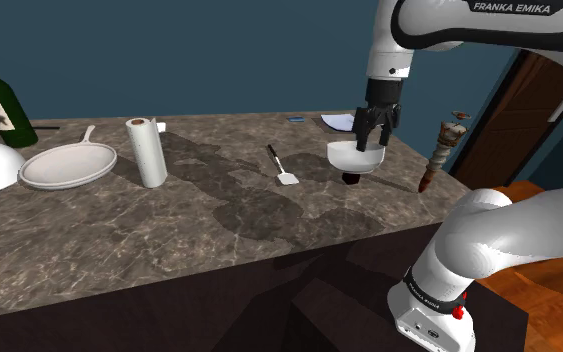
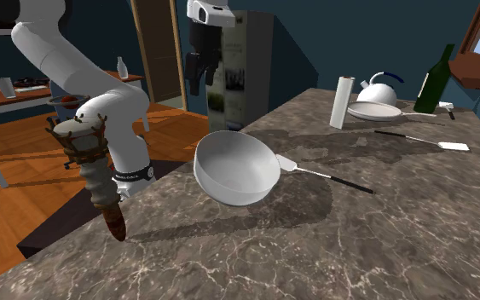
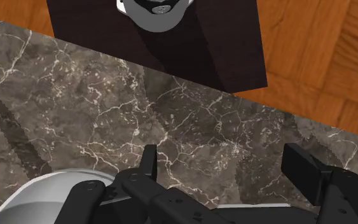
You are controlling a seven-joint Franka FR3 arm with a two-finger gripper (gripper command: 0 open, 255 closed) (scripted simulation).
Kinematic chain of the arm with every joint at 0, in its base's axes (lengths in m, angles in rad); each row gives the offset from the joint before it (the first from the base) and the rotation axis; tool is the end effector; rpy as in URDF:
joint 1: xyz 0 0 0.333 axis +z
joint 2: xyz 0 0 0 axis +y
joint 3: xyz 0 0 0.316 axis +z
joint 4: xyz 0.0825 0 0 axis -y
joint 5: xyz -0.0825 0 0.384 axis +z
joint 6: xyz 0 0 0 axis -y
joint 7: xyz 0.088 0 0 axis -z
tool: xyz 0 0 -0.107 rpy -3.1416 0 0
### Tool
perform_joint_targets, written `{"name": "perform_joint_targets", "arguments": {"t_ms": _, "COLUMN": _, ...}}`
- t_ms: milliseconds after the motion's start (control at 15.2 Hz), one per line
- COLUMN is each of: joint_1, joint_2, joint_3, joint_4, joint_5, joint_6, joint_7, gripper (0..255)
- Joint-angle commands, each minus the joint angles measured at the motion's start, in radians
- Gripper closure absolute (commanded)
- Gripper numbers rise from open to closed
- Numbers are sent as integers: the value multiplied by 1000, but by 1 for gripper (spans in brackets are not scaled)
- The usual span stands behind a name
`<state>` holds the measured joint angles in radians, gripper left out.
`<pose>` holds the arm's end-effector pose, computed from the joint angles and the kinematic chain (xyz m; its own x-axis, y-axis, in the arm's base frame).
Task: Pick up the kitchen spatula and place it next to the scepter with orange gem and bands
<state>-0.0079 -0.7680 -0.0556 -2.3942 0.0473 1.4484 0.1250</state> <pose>0.2952 -0.0173 0.5578 0.9696 -0.1583 -0.1864 -0.1726 -0.9830 -0.0630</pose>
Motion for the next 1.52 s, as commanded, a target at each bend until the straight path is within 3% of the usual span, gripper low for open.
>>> {"name": "perform_joint_targets", "arguments": {"t_ms": 0, "joint_1": 0, "joint_2": 0, "joint_3": 0, "joint_4": 0, "joint_5": 0, "joint_6": 0, "joint_7": 0, "gripper": 0}}
{"name": "perform_joint_targets", "arguments": {"t_ms": 726, "joint_1": -17, "joint_2": 318, "joint_3": 53, "joint_4": 18, "joint_5": 8, "joint_6": 393, "joint_7": 117, "gripper": 0}}
{"name": "perform_joint_targets", "arguments": {"t_ms": 1452, "joint_1": -38, "joint_2": 698, "joint_3": 76, "joint_4": 205, "joint_5": -36, "joint_6": 674, "joint_7": 247, "gripper": 0}}
